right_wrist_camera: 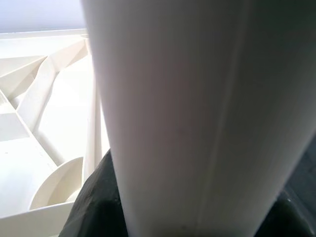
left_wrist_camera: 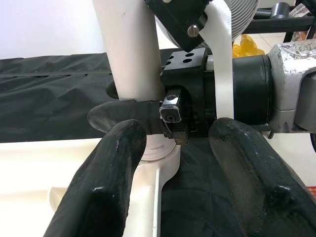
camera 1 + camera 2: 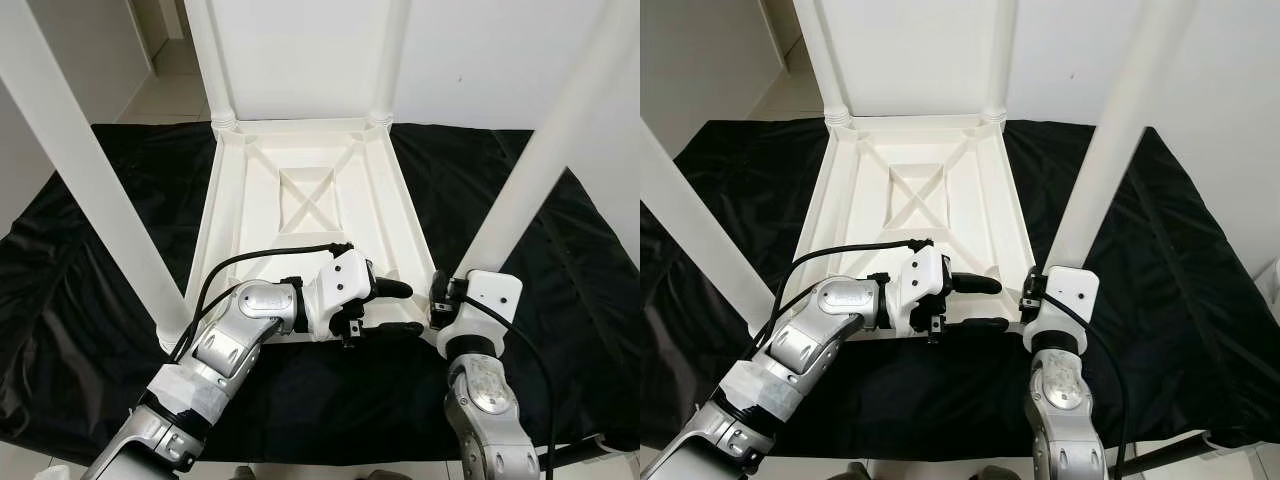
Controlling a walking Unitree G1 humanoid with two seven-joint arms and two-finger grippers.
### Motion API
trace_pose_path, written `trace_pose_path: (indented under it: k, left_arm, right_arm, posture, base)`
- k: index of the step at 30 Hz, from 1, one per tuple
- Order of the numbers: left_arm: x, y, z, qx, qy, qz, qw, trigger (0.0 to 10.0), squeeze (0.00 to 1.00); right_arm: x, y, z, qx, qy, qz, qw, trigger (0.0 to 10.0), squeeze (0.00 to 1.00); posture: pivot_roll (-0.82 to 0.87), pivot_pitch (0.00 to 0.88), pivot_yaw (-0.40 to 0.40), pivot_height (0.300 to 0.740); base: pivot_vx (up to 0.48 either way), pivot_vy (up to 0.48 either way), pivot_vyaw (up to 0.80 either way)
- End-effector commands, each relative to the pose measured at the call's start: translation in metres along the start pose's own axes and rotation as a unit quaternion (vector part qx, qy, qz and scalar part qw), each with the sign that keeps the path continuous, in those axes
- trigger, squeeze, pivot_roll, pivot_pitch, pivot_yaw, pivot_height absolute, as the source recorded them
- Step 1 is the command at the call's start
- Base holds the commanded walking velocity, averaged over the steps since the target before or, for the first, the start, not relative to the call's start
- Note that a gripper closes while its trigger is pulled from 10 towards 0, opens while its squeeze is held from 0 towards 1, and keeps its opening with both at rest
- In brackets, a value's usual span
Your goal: Building children table
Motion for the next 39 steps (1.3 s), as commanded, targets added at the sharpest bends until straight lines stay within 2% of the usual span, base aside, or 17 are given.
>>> trace_pose_path:
  k: [1,2,3,5,6,12,17,18,19,24,27,28,30,36,37,38,39]
  left_arm:
    - [0.001,-0.001,-0.002,-0.013,-0.001,0.000,1.000,10.0,0.00]
    - [0.001,-0.001,-0.002,-0.013,-0.001,0.000,1.000,10.0,0.00]
    - [0.001,-0.001,-0.002,-0.013,-0.002,0.000,1.000,10.0,0.00]
    - [0.001,-0.001,-0.002,-0.013,-0.002,0.000,1.000,10.0,0.00]
    - [0.000,-0.001,-0.002,-0.014,-0.001,0.000,1.000,10.0,0.00]
    - [0.000,0.000,-0.002,-0.015,0.001,0.001,1.000,10.0,0.00]
    - [0.000,0.000,-0.002,-0.013,0.001,0.002,1.000,10.0,0.00]
    - [0.000,0.000,-0.002,-0.013,0.001,0.001,1.000,10.0,0.00]
    - [0.000,0.000,-0.002,-0.013,0.001,0.001,1.000,10.0,0.00]
    - [0.002,-0.001,-0.001,-0.012,0.001,-0.008,1.000,10.0,0.00]
    - [0.002,-0.001,-0.001,-0.012,0.001,-0.008,1.000,10.0,0.00]
    - [0.001,-0.001,-0.002,-0.013,0.002,-0.006,1.000,10.0,0.00]
    - [0.001,0.000,-0.002,-0.014,0.001,-0.006,1.000,10.0,0.00]
    - [0.001,-0.001,-0.002,-0.015,0.002,-0.006,1.000,10.0,0.00]
    - [0.002,0.000,-0.002,-0.016,0.002,-0.006,1.000,10.0,0.00]
    - [0.002,0.000,-0.002,-0.017,0.003,-0.006,1.000,10.0,0.00]
    - [0.002,0.000,-0.001,-0.018,0.002,-0.006,1.000,10.0,0.00]
  right_arm:
    - [-0.003,0.000,0.007,-0.015,0.029,0.018,0.999,10.0,0.00]
    - [-0.003,0.000,0.007,-0.015,0.029,0.018,0.999,10.0,0.00]
    - [-0.003,0.000,0.006,-0.019,0.028,0.018,0.999,10.0,0.41]
    - [-0.003,0.000,0.006,-0.019,0.028,0.018,0.999,10.0,0.41]
    - [-0.002,0.000,0.006,-0.013,0.037,0.017,0.999,10.0,1.00]
    - [0.004,0.002,0.001,-0.001,0.037,0.001,0.999,10.0,1.00]
    - [0.005,0.003,-0.007,0.051,0.039,0.011,0.998,10.0,1.00]
    - [0.006,0.003,-0.012,0.091,0.024,0.013,0.995,10.0,0.00]
    - [0.006,0.003,-0.012,0.091,0.024,0.013,0.995,10.0,0.00]
    - [0.010,-0.001,-0.028,0.211,-0.034,0.028,0.977,10.0,0.00]
    - [0.011,0.001,-0.032,0.212,-0.039,0.029,0.976,10.0,0.00]
    - [0.013,0.004,-0.044,0.238,-0.061,0.037,0.969,10.0,0.00]
    - [0.015,0.005,-0.052,0.256,-0.072,0.045,0.963,10.0,0.00]
    - [0.012,0.010,-0.058,0.303,-0.105,0.066,0.945,10.0,0.00]
    - [0.012,0.014,-0.058,0.316,-0.115,0.069,0.939,7.6,0.00]
    - [0.012,0.017,-0.058,0.323,-0.121,0.070,0.936,7.6,0.00]
    - [0.012,0.020,-0.058,0.330,-0.125,0.073,0.933,4.6,0.00]
  posture:
    - [-0.08,0.009,0.030,0.740]
    - [-0.08,0.009,0.030,0.740]
    - [-0.08,0.007,0.031,0.740]
    - [-0.08,0.007,0.031,0.740]
    - [-0.08,0.007,0.031,0.740]
    - [-0.08,0.000,0.027,0.740]
    - [-0.08,0.000,0.019,0.740]
    - [-0.08,0.000,0.019,0.740]
    - [-0.08,0.000,0.019,0.740]
    - [-0.08,0.000,0.017,0.740]
    - [-0.08,0.000,0.017,0.740]
    - [-0.07,0.000,0.014,0.740]
    - [-0.07,0.000,0.014,0.740]
    - [-0.07,0.000,0.017,0.740]
    - [-0.07,0.000,0.020,0.740]
    - [-0.07,0.000,0.020,0.740]
    - [-0.07,0.000,0.027,0.740]
  base:
    - [0.000,0.000,0.00]
    - [0.000,0.000,0.00]
    - [0.000,0.000,0.00]
    - [0.000,0.000,0.00]
    - [0.000,0.000,0.00]
    - [0.000,0.000,0.00]
    - [0.000,0.000,0.00]
    - [0.000,0.000,0.00]
    - [0.000,0.000,0.00]
    - [0.000,0.000,0.00]
    - [0.000,0.000,0.00]
    - [0.000,0.000,0.00]
    - [0.000,0.000,0.00]
    - [0.000,0.000,0.00]
    - [0.000,0.000,0.00]
    - [0.000,0.000,0.00]
    - [0.000,0.000,0.00]
Point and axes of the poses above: a point about 5 cm out from each wrist's last joint towards the gripper, its own y axis pointing out of the wrist towards the gripper, its own x axis along the axis of the wrist's last joint, z = x × y, the point moved 1 cm from there along y, pointing out of the wrist towards the gripper, and after that the axes turned 11 degrees about y, right-handed, at the moved point
